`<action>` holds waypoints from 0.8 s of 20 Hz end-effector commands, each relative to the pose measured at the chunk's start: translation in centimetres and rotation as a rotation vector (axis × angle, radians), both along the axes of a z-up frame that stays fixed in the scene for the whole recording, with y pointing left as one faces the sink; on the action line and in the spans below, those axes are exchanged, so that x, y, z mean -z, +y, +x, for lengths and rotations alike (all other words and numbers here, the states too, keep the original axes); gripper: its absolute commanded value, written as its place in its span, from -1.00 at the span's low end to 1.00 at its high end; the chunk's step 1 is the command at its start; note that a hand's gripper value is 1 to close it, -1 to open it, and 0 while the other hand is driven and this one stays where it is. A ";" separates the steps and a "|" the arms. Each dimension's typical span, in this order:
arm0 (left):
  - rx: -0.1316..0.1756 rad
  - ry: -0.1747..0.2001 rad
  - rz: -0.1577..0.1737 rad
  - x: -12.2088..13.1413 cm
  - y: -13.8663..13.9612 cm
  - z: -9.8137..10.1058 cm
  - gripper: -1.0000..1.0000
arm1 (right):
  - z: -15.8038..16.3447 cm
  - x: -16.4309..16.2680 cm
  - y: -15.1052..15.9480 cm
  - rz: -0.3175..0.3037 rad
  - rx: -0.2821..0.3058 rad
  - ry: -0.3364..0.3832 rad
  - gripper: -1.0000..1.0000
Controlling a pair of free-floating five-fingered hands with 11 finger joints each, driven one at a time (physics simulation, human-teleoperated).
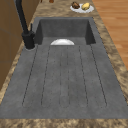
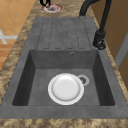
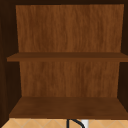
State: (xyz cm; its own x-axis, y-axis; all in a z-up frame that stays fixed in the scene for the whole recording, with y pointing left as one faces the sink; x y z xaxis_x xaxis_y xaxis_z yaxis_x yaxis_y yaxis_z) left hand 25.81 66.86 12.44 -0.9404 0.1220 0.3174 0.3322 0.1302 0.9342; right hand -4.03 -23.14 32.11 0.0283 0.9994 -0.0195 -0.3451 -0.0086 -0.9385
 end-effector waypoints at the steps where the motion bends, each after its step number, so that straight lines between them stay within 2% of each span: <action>1: -0.010 0.060 -0.015 0.0 1.1 0.6 1.00 | 0.0 0.0 0.0 0.000 0.000 0.000 0.00; 5: -0.013 0.086 -0.008 -0.7 1.2 1.7 1.00 | 0.0 0.0 0.0 0.000 0.000 0.000 0.00; 7: -0.007 0.075 -0.007 -0.6 1.3 1.8 1.00 | 0.0 0.0 0.0 0.000 0.000 0.000 0.00; 8: 0.003 0.056 -0.007 -0.4 1.5 1.6 1.00 | 0.0 0.0 0.0 0.000 0.000 0.000 0.00; 10: 0.004 0.039 -0.012 -0.3 1.7 1.4 1.00 | 0.0 0.0 0.0 0.000 0.000 0.000 0.00; 15: 0.003 0.057 -0.031 0.6 2.7 -0.7 1.00 | 0.0 0.0 0.0 0.000 0.000 0.000 0.00; 16: 0.003 0.051 -0.033 0.6 2.8 -0.9 1.00 | 0.0 0.0 0.0 0.000 0.000 0.000 0.00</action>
State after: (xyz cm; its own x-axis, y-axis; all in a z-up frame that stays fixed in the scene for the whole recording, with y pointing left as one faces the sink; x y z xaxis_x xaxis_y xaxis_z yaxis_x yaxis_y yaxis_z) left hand 25.94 69.00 12.42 -0.9393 0.1330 0.3162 0.3343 0.1478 0.9308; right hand -4.03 -23.14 32.11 0.0283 0.9994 -0.0195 -0.3451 -0.0086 -0.9385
